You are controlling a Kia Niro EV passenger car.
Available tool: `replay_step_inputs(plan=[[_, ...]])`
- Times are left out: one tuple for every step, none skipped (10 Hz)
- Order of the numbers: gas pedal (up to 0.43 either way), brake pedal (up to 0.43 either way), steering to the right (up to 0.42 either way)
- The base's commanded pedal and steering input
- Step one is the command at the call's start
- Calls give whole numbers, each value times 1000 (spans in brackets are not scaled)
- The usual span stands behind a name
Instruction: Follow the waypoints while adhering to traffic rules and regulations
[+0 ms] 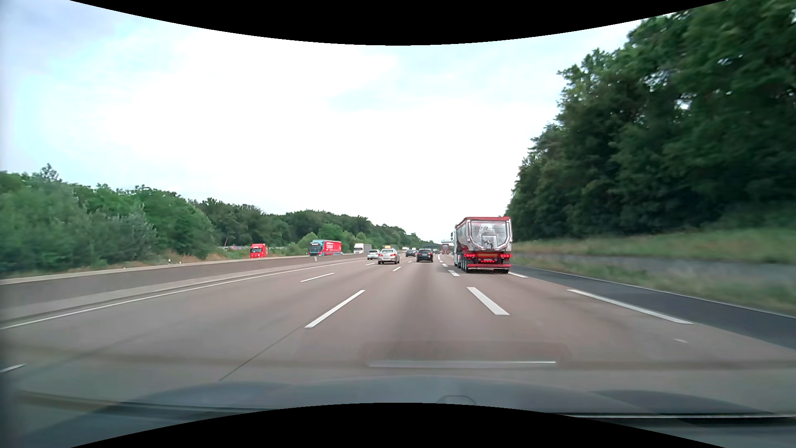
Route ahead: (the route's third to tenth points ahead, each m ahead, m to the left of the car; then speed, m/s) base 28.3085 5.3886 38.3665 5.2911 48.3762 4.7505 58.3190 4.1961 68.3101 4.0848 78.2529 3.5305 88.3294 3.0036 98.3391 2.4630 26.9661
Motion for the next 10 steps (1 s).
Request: replay_step_inputs(plan=[[169, 0, -2], [169, 0, -2], [169, 0, -2], [169, 0, -2], [169, 0, -2], [169, 0, -2], [169, 0, -1], [169, 0, -2], [169, 0, -1], [169, 0, -1]])
